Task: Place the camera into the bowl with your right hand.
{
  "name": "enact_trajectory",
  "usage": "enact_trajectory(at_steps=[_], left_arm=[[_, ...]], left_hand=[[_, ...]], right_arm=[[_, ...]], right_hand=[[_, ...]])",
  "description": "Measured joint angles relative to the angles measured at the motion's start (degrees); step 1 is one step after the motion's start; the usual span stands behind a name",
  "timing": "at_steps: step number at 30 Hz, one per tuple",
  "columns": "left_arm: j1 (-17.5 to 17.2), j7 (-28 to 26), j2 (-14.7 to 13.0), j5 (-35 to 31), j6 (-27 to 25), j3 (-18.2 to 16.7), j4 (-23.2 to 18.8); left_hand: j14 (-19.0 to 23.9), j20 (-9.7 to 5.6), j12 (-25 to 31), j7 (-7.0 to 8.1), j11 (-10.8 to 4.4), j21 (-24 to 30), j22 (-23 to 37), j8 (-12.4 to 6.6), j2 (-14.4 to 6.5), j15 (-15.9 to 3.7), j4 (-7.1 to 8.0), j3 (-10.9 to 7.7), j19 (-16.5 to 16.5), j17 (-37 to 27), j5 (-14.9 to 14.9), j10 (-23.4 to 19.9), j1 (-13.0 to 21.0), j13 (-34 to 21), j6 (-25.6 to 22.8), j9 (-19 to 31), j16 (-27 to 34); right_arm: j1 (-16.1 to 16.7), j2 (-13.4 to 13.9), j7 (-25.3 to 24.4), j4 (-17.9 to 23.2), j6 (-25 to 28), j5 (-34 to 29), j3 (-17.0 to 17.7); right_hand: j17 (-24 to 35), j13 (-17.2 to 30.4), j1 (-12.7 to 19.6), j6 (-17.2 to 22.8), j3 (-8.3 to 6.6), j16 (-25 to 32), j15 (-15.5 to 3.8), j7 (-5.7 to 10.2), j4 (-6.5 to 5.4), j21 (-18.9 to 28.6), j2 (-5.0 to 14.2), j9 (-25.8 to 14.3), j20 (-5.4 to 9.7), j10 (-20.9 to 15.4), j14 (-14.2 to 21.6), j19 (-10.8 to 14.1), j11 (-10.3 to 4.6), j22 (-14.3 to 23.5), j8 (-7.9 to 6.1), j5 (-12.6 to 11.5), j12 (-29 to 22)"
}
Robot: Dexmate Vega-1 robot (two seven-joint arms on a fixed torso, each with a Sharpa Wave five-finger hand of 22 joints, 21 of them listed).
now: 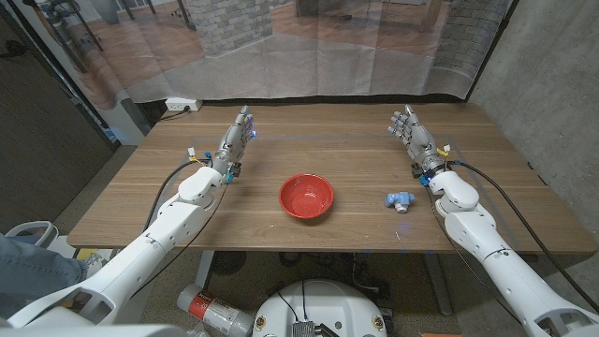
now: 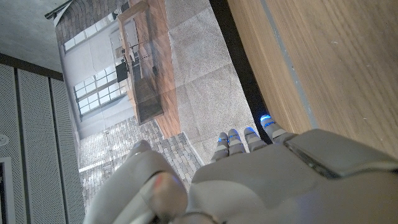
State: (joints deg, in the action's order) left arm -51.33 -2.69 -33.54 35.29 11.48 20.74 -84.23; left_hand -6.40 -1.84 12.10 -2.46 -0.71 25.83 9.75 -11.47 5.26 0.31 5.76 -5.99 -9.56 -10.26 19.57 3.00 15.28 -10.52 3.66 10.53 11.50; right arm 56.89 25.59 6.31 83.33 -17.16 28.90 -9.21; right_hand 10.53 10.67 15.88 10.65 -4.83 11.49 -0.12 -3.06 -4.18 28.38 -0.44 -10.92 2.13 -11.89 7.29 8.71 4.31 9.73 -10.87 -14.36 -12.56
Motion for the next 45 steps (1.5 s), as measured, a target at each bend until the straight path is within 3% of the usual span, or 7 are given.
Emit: enact_trajectory(at_steps=[19,45], left_arm=[[0.0,1.0,-0.1,0.5,0.3,-0.2,-0.1],[0.3,0.8,-0.1,0.5,0.0,-0.1,-0.2]], left_hand=[[0.0,0.0,0.0,0.11,0.0,-0.6,0.0,0.0,-0.5,0.01,0.0,0.0,0.0,0.0,0.0,0.0,0.5,0.0,-0.5,0.0,0.0],[0.9,0.0,0.0,0.12,0.29,-1.5,0.0,-0.44,-1.1,0.26,-0.23,0.23,0.0,0.0,0.0,-0.9,1.1,0.0,-1.7,0.0,0.0]], right_arm=[[3.4,1.5,-0.2,3.8,-0.7,-0.4,1.6],[6.1,2.2,0.9,5.5,-3.5,-0.5,3.2]], right_hand=[[0.0,0.0,0.3,0.0,0.01,0.0,0.0,0.0,0.47,-0.2,0.31,0.0,-0.08,-0.2,0.0,0.0,-0.21,0.0,0.0,0.0,0.0],[0.0,0.0,0.6,-0.1,-0.23,0.0,-0.62,0.52,0.71,-1.1,0.61,0.0,0.34,-0.5,0.6,0.9,-0.51,0.0,0.0,0.5,0.0]])
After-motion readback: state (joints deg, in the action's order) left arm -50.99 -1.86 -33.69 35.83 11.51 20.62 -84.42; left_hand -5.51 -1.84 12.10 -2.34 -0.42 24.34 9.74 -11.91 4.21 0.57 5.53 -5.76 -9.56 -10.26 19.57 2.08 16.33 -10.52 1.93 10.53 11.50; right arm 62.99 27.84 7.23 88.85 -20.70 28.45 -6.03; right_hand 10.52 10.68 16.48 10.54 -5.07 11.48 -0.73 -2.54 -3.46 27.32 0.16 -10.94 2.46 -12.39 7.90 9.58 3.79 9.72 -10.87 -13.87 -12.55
